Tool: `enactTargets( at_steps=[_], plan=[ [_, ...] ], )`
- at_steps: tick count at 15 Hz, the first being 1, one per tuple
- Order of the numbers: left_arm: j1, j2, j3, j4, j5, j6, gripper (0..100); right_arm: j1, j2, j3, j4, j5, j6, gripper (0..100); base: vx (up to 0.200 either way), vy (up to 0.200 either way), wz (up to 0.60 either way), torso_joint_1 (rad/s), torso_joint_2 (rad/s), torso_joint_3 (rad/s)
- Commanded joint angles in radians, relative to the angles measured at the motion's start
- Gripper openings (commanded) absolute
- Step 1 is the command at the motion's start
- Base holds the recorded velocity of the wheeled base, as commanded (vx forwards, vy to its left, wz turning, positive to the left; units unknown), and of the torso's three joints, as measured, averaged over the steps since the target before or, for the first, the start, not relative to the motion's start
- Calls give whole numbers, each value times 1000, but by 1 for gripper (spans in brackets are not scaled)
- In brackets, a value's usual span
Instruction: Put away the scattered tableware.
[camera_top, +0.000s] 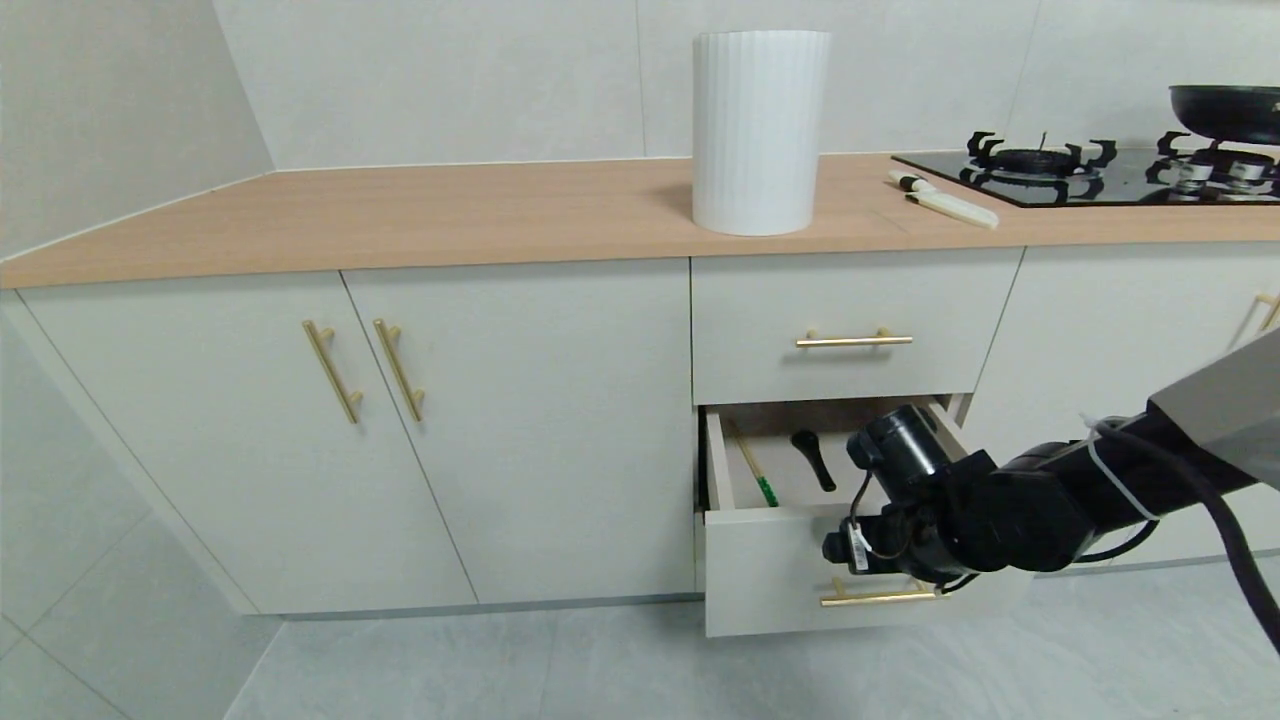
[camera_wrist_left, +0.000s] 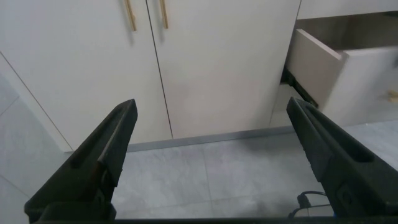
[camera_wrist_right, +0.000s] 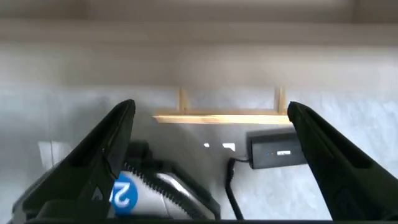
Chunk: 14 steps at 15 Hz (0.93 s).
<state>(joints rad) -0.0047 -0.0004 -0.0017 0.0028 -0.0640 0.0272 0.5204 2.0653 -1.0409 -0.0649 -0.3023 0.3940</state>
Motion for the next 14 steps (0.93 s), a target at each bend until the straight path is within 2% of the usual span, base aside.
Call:
enactTargets(
  at_steps=[1, 6, 11, 14],
  plan=[
    [0, 0, 0, 0, 0, 0, 100, -17, 38, -1, -39, -1, 23, 100, 0, 0, 0, 0, 0, 0],
    [0, 0, 0, 0, 0, 0, 100, -60, 118, 2, -257, -58, 26, 100, 0, 0, 0, 0, 0, 0],
    [0, 0, 0, 0, 0, 0, 100, -86, 160, -1, -397, -70, 32, 100, 0, 0, 0, 0, 0, 0],
    [0, 0, 0, 0, 0, 0, 100, -106, 223, -7, -556, -130, 34, 100, 0, 0, 0, 0, 0, 0]
  ],
)
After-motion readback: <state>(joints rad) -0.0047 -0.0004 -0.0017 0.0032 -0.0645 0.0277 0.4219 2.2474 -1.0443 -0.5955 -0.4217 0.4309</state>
